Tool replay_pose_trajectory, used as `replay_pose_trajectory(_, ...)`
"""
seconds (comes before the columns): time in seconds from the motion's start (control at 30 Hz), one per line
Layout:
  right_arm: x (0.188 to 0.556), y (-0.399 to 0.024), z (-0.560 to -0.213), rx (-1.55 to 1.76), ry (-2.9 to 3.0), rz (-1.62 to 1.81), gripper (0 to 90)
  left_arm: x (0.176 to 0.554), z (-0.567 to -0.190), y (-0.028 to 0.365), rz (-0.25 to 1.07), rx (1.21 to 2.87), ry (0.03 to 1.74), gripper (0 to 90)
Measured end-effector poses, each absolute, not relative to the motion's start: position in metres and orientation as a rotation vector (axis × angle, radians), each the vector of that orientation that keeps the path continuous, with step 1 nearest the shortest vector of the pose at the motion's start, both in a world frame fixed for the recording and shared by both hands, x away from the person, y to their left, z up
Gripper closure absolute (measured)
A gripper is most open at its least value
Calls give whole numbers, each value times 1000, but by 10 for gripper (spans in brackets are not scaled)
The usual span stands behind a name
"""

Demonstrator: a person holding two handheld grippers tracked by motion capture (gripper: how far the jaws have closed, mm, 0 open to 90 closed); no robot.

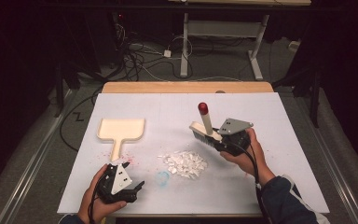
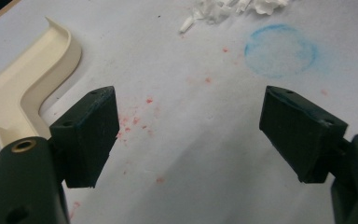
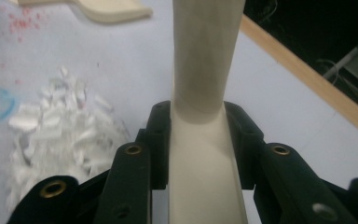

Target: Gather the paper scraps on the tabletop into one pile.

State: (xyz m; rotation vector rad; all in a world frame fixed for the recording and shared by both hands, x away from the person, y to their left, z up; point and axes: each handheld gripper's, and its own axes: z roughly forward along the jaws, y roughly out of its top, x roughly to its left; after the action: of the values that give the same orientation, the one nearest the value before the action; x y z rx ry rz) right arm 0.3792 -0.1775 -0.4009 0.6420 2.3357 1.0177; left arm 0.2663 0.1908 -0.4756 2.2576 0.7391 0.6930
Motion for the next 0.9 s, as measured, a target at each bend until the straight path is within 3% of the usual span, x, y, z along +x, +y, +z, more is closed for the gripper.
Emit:
replay_pose_trajectory(0.3, 369, -167, -425, 896, 2183, 932, 676, 267, -476, 187, 689, 2254, 725, 189)
replay_pose_trajectory(0.43, 357, -132, -440, 885, 2216, 976, 654, 268, -475, 189, 686, 2250, 720, 189)
replay_pose_trajectory(0.9, 341, -79, -437, 815, 2222, 1091, 663, 267, -476, 190, 683, 2242, 721, 189)
